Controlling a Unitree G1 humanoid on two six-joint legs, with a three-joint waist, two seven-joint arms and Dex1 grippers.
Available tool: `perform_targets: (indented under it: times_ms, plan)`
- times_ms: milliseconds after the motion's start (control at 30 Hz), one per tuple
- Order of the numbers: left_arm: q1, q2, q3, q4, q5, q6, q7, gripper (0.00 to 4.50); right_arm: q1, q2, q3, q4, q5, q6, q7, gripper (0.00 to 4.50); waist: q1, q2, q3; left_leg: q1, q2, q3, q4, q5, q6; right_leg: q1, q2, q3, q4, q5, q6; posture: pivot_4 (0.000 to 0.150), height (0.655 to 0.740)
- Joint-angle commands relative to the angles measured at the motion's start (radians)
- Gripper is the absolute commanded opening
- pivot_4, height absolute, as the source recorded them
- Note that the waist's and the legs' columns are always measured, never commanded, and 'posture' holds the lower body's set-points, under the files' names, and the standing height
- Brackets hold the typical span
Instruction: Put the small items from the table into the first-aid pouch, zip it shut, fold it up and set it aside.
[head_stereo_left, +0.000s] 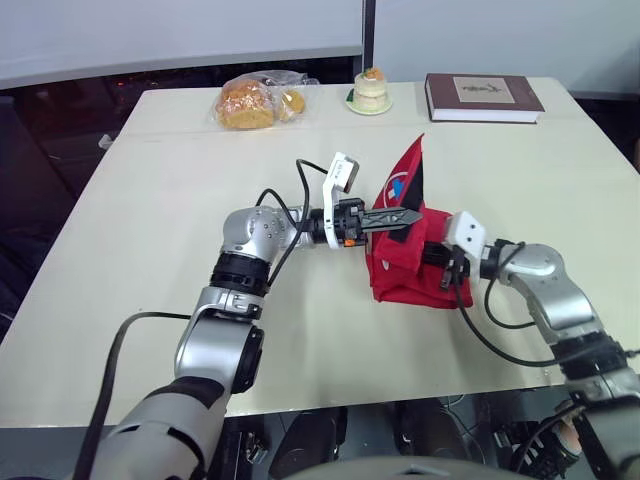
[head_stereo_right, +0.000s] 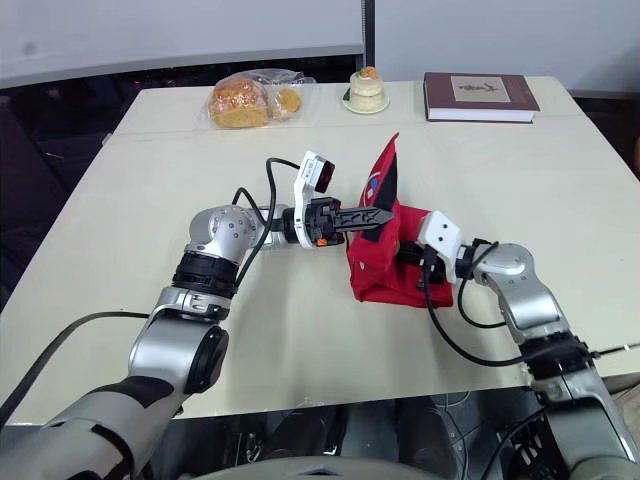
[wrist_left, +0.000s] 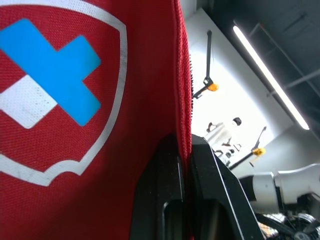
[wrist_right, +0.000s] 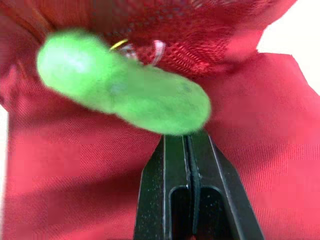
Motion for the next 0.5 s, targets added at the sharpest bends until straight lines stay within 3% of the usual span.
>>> perform_targets:
  times_ms: [33, 167, 267, 367, 500]
  plan:
    - [-0.017, -0.005, 0.013, 0.006, 0.011, -0.021, -0.026, 0.00, 0.108, -0.105, -0.195, -0.206, 0.163, 0.056, 0.053, 0.03, 0.007, 0.001, 0.001, -0.002, -0.001, -0.001, 0.000, 0.000, 0.000, -0.001, -0.001, -0.001, 0.000, 0.000, 0.000, 0.150, 0.7289]
    - [-0.025, -0.019, -0.010, 0.037, 0.047, -0.047, -0.050, 0.00, 0.215, -0.190, -0.369, -0.283, 0.325, 0.145, 0.088, 0.03, 0.008, 0.001, 0.001, -0.004, -0.001, -0.001, 0.002, 0.000, 0.000, -0.002, -0.001, -0.001, 0.000, 0.000, 0.000, 0.150, 0.7289]
    - [-0.044, -0.045, -0.023, 0.079, 0.076, -0.068, -0.060, 0.00, 0.301, -0.246, -0.512, -0.264, 0.373, 0.145, 0.130, 0.85, 0.011, 0.001, 0.001, -0.004, 0.000, -0.001, 0.002, 0.000, 0.000, -0.002, -0.001, -0.002, 0.000, 0.000, 0.000, 0.150, 0.7289]
    - [-0.067, -0.073, -0.038, 0.137, 0.113, -0.091, -0.068, 0.00, 0.371, -0.286, -0.617, -0.255, 0.393, 0.139, 0.161, 2.11, 0.020, 0.001, 0.001, -0.004, 0.000, 0.000, 0.002, 0.000, 0.000, -0.002, 0.000, -0.001, 0.000, 0.000, 0.000, 0.150, 0.7289]
    - [-0.092, -0.114, -0.057, 0.208, 0.162, -0.124, -0.075, 0.00, 0.448, -0.317, -0.727, -0.257, 0.409, 0.135, 0.188, 4.30, 0.023, 0.001, 0.001, -0.004, -0.001, 0.000, 0.002, 0.000, 0.001, -0.001, 0.000, -0.001, 0.000, 0.000, 0.000, 0.150, 0.7289]
